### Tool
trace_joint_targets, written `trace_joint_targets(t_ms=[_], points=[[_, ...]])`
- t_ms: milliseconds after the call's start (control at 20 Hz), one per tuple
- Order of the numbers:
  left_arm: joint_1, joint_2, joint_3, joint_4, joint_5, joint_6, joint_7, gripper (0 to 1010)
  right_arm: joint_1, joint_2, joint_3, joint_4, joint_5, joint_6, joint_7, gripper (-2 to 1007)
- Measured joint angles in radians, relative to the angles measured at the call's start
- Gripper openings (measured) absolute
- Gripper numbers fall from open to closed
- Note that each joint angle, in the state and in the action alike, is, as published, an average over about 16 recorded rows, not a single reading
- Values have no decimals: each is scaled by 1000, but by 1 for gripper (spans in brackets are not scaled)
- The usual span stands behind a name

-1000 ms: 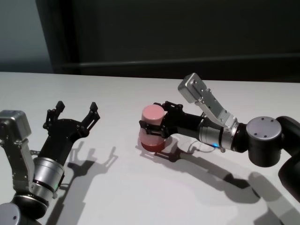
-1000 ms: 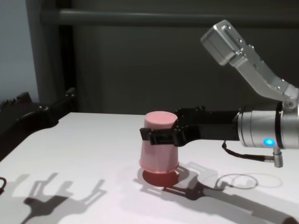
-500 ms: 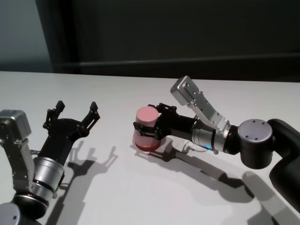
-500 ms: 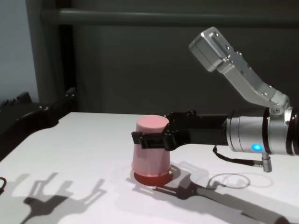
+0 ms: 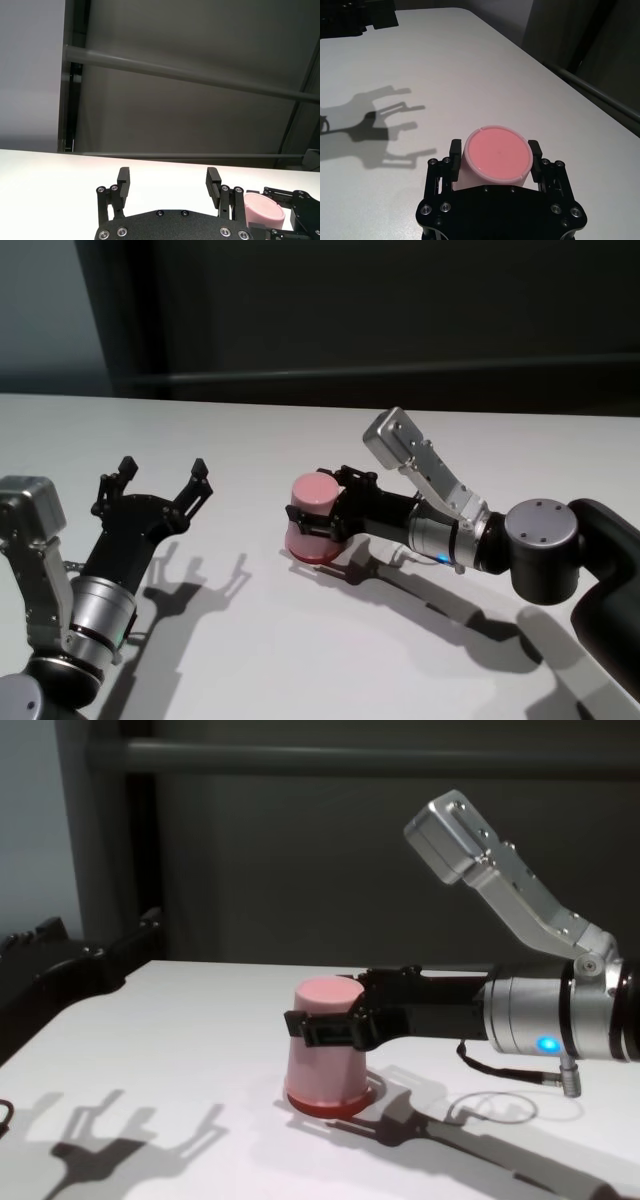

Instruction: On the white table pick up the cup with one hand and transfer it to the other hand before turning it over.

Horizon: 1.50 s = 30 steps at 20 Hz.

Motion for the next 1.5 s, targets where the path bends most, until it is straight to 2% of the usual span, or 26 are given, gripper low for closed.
trace_joint_targets(t_ms=[300, 700, 1050, 1300, 1500], points=[[0, 0, 0, 0, 0, 0, 0, 1003, -1, -2, 4, 3, -1, 1, 1, 821], [0, 0, 0, 0, 0, 0, 0, 1003, -2, -1, 4, 0, 0, 1, 1, 931], [0, 0, 0, 0, 0, 0, 0, 1003, -1, -9, 17, -3, -3, -25, -6, 998], [0, 0, 0, 0, 0, 0, 0, 1003, -6, -18, 38, -15, -16, -55, -33, 1002], [0, 0, 0, 0, 0, 0, 0, 1003, -20, -24, 63, -37, -34, -74, -79, 1002]])
